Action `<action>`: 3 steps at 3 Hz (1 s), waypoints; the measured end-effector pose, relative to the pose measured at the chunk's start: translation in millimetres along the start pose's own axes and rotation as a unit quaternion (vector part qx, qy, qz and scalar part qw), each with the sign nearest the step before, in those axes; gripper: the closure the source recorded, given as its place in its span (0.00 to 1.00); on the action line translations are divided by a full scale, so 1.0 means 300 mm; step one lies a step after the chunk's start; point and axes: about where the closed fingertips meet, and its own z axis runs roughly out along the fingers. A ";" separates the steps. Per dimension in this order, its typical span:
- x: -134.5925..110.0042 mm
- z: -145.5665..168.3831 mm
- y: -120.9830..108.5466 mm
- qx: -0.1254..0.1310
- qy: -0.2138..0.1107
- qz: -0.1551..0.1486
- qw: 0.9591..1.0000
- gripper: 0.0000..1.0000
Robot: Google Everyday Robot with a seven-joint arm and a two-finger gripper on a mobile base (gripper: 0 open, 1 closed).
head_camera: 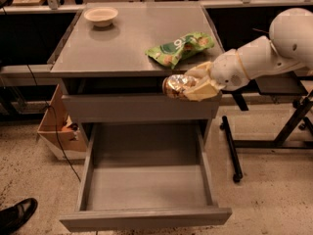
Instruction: Pick orange can from middle drawer and place on counter
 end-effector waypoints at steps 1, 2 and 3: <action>-0.121 -0.065 -0.083 0.014 -0.014 -0.020 1.000 1.00; -0.222 -0.080 -0.172 0.030 -0.025 -0.038 0.999 1.00; -0.313 -0.048 -0.261 0.037 -0.036 -0.045 0.998 1.00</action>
Offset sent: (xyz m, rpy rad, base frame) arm 0.0854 0.0259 0.1079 0.0508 -0.1725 -0.0085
